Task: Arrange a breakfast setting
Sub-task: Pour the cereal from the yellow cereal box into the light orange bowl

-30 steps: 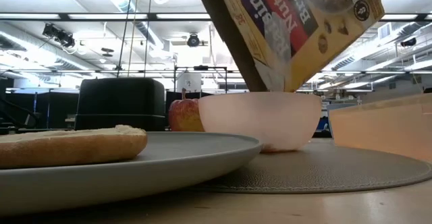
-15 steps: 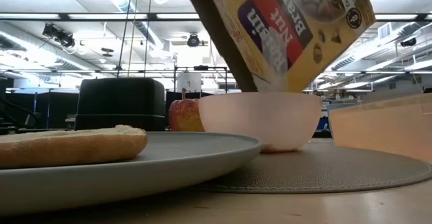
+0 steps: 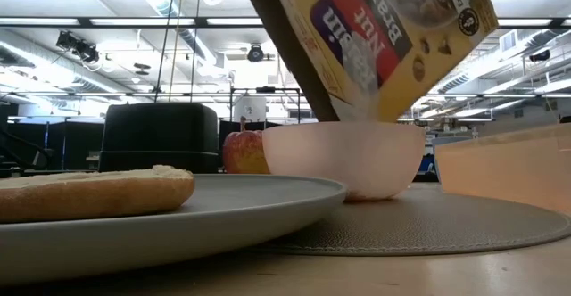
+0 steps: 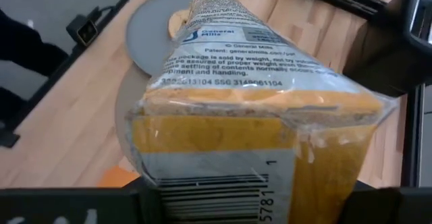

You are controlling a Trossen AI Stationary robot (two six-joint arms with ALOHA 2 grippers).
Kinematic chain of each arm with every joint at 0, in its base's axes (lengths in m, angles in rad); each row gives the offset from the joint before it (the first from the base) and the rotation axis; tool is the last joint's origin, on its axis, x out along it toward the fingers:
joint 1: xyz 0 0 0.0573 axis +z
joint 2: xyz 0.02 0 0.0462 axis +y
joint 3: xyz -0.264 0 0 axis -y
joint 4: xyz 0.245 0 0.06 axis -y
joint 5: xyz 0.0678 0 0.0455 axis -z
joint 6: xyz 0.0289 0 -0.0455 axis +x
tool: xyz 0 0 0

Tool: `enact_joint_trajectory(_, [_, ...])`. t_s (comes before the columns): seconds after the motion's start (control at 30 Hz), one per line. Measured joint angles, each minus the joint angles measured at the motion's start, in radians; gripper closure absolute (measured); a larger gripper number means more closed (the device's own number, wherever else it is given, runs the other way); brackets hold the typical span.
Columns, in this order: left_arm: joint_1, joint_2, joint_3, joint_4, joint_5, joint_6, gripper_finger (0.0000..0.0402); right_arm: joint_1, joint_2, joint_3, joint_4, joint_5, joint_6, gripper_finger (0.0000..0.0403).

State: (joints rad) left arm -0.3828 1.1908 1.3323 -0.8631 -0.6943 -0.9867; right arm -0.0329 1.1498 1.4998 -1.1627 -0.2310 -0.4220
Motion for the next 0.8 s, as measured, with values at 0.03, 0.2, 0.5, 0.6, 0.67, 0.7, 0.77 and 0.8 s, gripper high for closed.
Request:
enact_joint_trajectory(0.03, [0.000,0.000,0.000,0.000,0.000,0.000,0.0214,0.000,-0.005,0.000,-0.002,-0.010,0.001,0.0250])
enact_joint_trajectory(0.2, [0.000,0.000,0.000,-0.003,0.000,0.010,0.0214,-0.003,-0.022,0.000,-0.011,0.006,0.019,0.0250])
enact_joint_trajectory(0.5, [0.000,0.000,0.000,-0.002,0.000,0.003,0.0214,0.005,-0.031,0.001,-0.035,0.015,0.030,0.0250])
enact_joint_trajectory(0.6, [0.000,0.000,0.000,-0.002,0.000,0.003,0.0214,0.005,-0.042,0.001,-0.011,0.012,0.051,0.0250])
enact_joint_trajectory(0.67, [0.000,0.000,0.000,-0.002,0.000,0.004,0.0214,0.007,-0.042,0.002,-0.013,-0.018,0.053,0.0250])
enact_joint_trajectory(0.7, [0.000,0.000,0.000,-0.002,0.000,0.004,0.0214,0.010,-0.041,0.001,-0.022,-0.012,0.055,0.0250])
enact_joint_trajectory(0.77, [0.000,0.000,0.000,-0.002,0.000,0.004,0.0214,0.011,-0.047,0.001,-0.022,0.014,0.067,0.0250])
enact_joint_trajectory(0.8, [0.000,0.000,0.000,-0.002,0.000,0.004,0.0214,0.011,-0.051,0.001,-0.014,0.011,0.071,0.0250])
